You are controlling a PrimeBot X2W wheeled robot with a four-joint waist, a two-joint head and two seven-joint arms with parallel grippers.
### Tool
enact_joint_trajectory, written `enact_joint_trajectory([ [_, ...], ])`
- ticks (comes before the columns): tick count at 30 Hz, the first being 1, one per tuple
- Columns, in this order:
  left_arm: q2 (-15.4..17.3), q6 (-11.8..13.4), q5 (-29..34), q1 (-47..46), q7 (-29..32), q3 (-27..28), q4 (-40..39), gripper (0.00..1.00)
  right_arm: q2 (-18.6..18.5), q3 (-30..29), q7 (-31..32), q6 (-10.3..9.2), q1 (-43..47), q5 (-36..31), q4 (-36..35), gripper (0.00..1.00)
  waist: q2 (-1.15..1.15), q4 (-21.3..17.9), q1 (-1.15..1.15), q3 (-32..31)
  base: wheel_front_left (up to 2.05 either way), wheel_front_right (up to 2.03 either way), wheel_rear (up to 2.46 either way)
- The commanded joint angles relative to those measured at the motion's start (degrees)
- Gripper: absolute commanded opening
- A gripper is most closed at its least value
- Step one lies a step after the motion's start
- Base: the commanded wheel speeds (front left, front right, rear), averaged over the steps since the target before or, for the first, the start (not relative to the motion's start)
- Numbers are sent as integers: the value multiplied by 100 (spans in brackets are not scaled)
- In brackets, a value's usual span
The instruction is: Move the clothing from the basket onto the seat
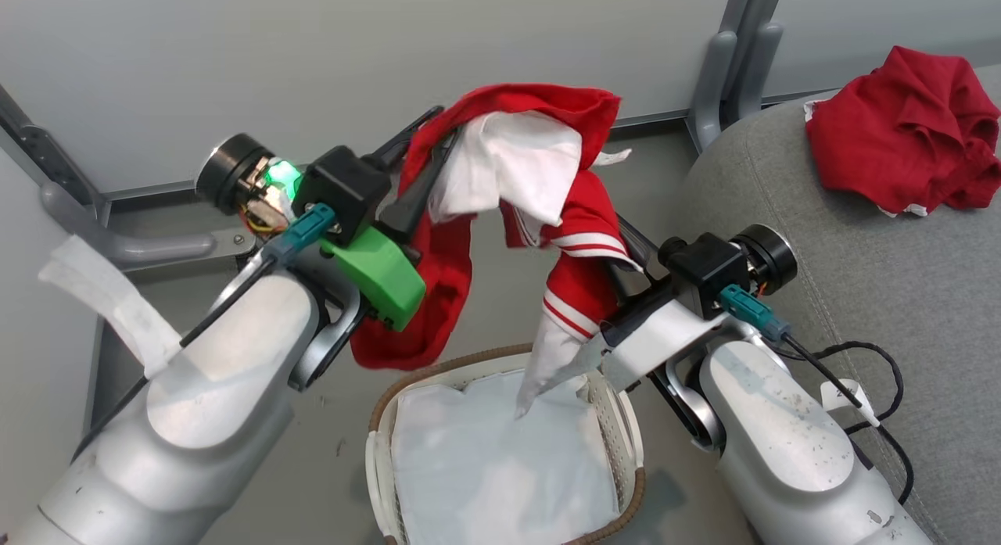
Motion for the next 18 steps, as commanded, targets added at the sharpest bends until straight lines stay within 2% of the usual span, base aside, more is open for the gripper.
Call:
enact_joint_trajectory([
  [1, 5, 67, -43, 176, -131, 33, 89, 100, -22, -47, -1, -8, 76, -5, -41, 0, 0, -33, 0, 49, 0, 0, 0],
  [5, -120, 145, -199, 504, -496, 79, 381, 100, -21, -164, -1, -8, 90, -31, -94, 0, 0, -51, 0, 99, 0, 0, 0],
  [10, -367, 123, -330, 930, -840, 59, 798, 100, -21, -386, -2, -8, 159, -50, -72, 0, 0, -34, 0, 135, 0, 0, 0],
  [18, -788, 39, -315, 1538, -1010, 304, 1018, 100, -20, -668, -2, -8, 301, -145, -64, 0, 0, -4, 0, 168, 0, 0, 0],
])
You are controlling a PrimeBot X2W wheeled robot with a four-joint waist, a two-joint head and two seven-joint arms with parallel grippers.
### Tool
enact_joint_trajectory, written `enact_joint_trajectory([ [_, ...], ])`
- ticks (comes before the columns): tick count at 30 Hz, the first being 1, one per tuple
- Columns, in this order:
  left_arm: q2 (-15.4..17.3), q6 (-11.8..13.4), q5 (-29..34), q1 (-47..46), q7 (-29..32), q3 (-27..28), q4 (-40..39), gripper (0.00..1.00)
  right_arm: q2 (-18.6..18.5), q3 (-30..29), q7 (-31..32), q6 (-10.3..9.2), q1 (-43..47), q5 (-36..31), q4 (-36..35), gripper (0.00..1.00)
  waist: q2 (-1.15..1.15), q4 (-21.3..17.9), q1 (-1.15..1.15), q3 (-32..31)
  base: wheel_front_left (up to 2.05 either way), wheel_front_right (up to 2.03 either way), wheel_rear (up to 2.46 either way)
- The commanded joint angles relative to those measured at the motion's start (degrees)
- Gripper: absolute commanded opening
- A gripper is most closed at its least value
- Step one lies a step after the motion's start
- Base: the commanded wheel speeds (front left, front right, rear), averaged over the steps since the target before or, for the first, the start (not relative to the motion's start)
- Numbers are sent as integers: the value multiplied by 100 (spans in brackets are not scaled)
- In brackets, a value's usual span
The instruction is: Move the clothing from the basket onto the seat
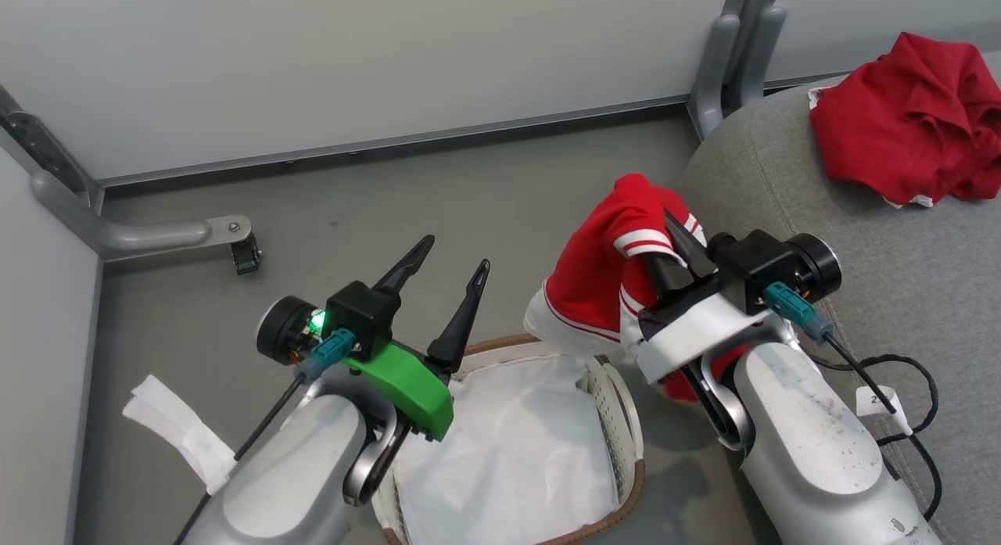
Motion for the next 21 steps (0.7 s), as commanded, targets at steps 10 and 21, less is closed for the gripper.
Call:
enact_joint_trajectory([
  [10, -423, -183, 520, 872, -25, 691, -336, 100, -20, -313, -3, -8, -17, -164, -99, 0, 0, -104, 0, 45, 0, 0, 0],
  [21, -711, -380, 1002, 1063, -26, 1092, -500, 100, -17, -706, -3, -8, -411, -382, -222, 0, 0, -808, 0, 336, 0, 0, 0],
])
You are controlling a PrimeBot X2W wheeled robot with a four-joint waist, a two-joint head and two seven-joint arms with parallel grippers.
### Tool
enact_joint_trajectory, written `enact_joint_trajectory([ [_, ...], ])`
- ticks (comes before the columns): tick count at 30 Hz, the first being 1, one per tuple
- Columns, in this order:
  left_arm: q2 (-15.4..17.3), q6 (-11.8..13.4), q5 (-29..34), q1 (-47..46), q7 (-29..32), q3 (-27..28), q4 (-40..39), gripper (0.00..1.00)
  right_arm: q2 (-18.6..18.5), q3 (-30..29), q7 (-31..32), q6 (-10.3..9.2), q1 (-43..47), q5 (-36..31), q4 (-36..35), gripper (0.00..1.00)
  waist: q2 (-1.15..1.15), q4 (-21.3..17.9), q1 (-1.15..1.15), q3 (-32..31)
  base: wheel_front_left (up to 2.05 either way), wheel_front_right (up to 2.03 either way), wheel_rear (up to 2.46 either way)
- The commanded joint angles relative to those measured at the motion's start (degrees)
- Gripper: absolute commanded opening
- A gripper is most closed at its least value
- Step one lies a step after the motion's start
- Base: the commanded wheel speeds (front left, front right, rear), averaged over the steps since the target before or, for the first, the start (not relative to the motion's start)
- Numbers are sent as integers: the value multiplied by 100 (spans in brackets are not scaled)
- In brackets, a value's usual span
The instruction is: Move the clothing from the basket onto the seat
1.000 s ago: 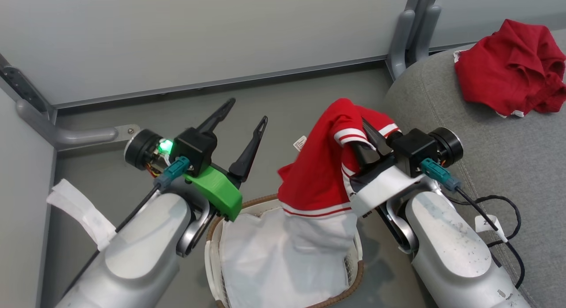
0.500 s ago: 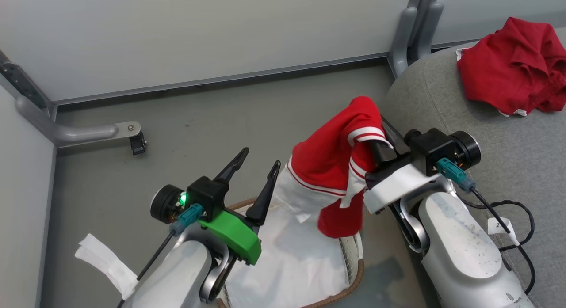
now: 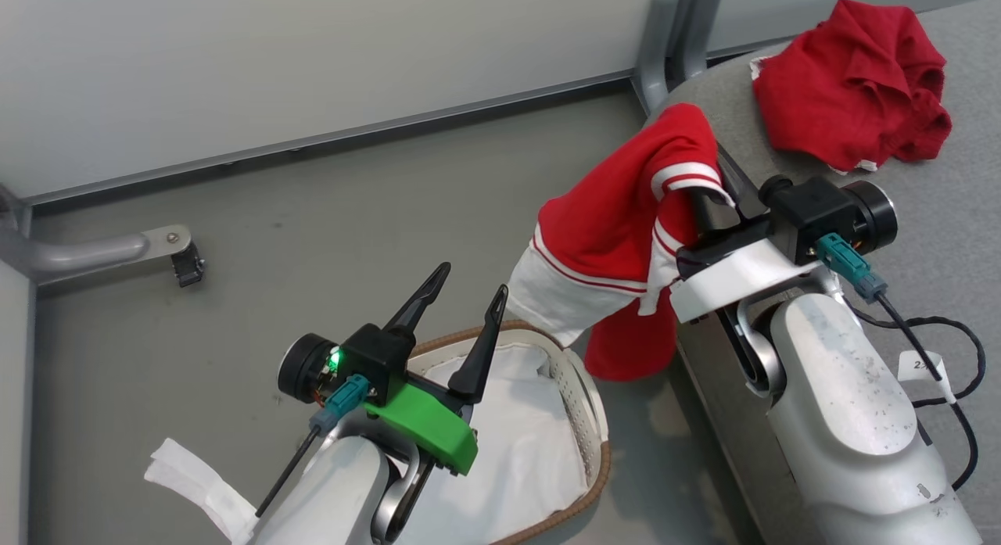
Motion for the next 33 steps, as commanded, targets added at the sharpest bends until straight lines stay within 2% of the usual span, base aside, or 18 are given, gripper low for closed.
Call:
enact_joint_trajectory([
  [1, -17, -47, 60, 52, -3, 35, -26, 100, -15, -63, -3, -8, -87, -68, -25, 0, 0, -389, 0, 196, 0, 0, 0],
  [11, 15, -128, 321, -137, -2, 16, 20, 100, -12, -510, -3, -8, -38, -167, -137, 0, 0, -1415, 0, 595, 0, 0, 0],
  [18, 89, -141, 356, -255, -3, -98, 99, 100, -10, -652, -3, -8, 98, -101, -177, 0, 0, -1809, 0, 742, 0, 0, 0],
  [22, 117, -145, 337, -310, -3, -199, 104, 100, -10, -707, -3, -8, 142, -124, -202, 0, 0, -1832, 0, 789, 0, 0, 0],
  [24, 118, -145, 314, -339, -3, -263, 98, 100, -14, -786, -3, -8, 160, 189, -196, 0, 0, -1779, 0, 816, 0, 0, 0],
  [26, 122, -144, 293, -354, -3, -298, 99, 100, -9, -805, -3, -8, 113, 358, -184, 0, 0, -1699, 0, 846, 0, 0, 0],
  [33, 96, -145, 241, -432, -3, -366, 41, 100, -11, -1002, -3, -8, -592, 161, -169, 0, 0, -1257, 0, 1019, 0, 0, 0],
])
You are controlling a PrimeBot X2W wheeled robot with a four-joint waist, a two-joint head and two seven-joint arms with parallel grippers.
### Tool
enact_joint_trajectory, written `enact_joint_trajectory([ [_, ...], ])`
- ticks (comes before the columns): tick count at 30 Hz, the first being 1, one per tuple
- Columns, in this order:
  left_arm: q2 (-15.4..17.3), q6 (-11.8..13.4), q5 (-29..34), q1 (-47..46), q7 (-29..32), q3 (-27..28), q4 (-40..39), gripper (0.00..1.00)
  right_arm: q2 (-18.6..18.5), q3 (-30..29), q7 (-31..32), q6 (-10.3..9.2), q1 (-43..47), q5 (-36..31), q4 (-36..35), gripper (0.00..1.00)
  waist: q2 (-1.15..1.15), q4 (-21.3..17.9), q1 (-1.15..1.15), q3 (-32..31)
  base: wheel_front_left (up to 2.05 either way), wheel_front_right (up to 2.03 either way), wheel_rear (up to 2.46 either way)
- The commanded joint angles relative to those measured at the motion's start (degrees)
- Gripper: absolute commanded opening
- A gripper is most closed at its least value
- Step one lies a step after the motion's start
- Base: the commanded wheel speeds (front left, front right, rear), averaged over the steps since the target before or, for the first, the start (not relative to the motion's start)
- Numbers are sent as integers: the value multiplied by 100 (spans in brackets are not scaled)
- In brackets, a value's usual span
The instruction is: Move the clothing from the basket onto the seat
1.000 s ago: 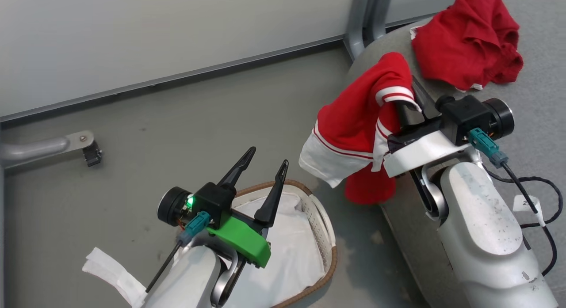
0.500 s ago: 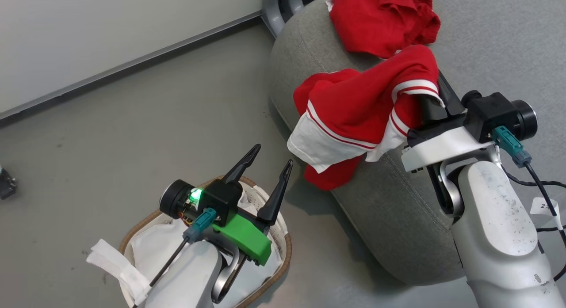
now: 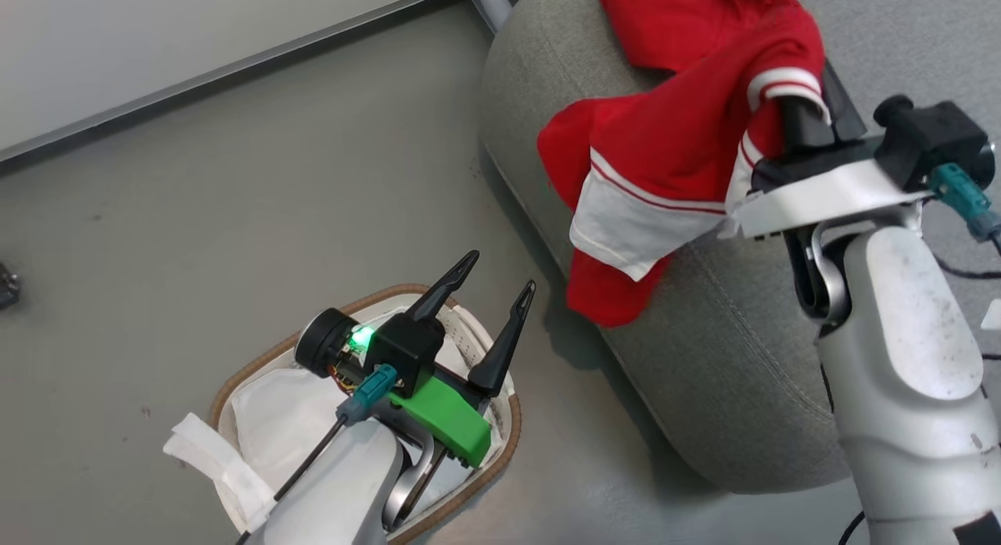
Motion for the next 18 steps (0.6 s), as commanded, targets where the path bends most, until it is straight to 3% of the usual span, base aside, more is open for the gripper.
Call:
enact_joint_trajectory([
  [1, 26, -24, -42, -111, -3, 4, -31, 100, -12, -74, -3, -8, -322, -172, -11, 0, -1, 283, 0, 143, 0, 0, 0],
  [8, -42, -23, -9, -226, -2, -42, -133, 100, -421, -541, -5, -8, -1867, -617, 208, 0, -1, 828, 0, 421, 0, 0, 0],
  [11, -71, -23, 21, -275, -2, -82, -172, 100, -626, -910, -5, -8, -2588, -365, 498, 0, -1, 1050, 0, 574, 0, 0, 0],
  [18, -131, -23, 63, -404, -2, -97, -333, 100, -1585, -1765, 268, -8, -4104, -470, 1175, 0, -1, 1545, 0, 1015, 0, 0, 0],
])
